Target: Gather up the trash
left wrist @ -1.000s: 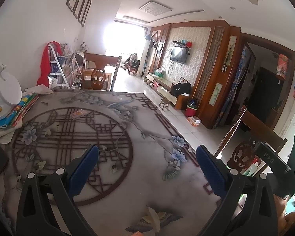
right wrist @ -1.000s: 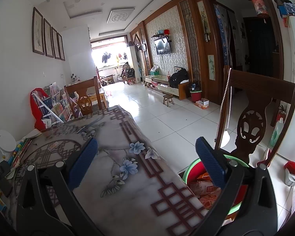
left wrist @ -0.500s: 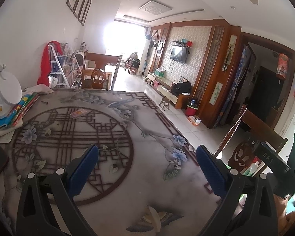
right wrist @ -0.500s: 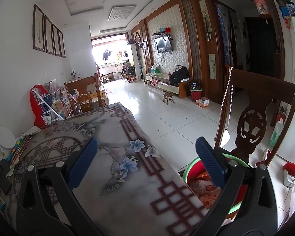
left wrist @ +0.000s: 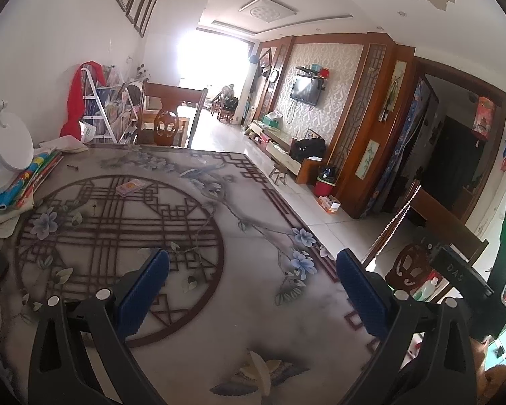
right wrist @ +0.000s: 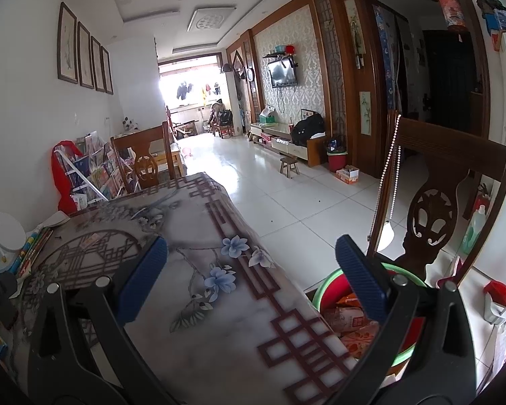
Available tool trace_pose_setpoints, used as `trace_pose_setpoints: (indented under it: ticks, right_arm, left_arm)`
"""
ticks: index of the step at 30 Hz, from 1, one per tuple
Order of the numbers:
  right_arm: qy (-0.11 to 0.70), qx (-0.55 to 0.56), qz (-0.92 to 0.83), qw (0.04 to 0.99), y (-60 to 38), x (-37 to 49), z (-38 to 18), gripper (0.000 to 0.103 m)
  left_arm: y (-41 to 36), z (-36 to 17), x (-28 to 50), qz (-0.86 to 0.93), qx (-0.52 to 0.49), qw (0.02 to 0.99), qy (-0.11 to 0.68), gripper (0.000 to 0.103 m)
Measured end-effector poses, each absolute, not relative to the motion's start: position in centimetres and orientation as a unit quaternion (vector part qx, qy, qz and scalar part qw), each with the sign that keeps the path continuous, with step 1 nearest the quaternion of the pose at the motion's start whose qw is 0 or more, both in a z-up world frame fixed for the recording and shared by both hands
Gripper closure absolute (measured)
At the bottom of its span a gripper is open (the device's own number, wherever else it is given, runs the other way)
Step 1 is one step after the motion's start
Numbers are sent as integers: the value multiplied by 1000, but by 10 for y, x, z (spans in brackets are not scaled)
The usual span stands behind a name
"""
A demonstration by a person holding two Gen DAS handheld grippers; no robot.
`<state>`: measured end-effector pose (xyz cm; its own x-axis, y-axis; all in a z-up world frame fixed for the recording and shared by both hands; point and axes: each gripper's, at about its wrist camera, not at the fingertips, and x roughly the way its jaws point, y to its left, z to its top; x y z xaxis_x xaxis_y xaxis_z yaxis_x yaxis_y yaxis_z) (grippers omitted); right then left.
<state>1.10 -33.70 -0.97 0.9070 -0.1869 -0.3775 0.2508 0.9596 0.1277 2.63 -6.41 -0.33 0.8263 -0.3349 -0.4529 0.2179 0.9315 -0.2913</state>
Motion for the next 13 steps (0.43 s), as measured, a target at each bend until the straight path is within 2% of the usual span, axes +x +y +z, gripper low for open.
trace_pose_setpoints:
  ticks: [3, 8, 11, 13]
  right_arm:
    - [200, 78, -107, 971, -337, 16, -15, 5]
    - [279, 38, -47, 958, -316, 63, -38, 5]
    - [362, -10, -8, 932, -294, 109, -78, 5]
    - [445, -43, 17, 894, -280, 136, -113, 5]
  left_arm:
    - [-65, -5, 24, -149, -115, 949, 251, 8]
    - [-65, -6, 27, -104, -93, 957, 255, 8]
    - [-57, -10, 32, -75, -87, 958, 261, 8]
    - [-51, -13, 36, -54, -87, 959, 263, 8]
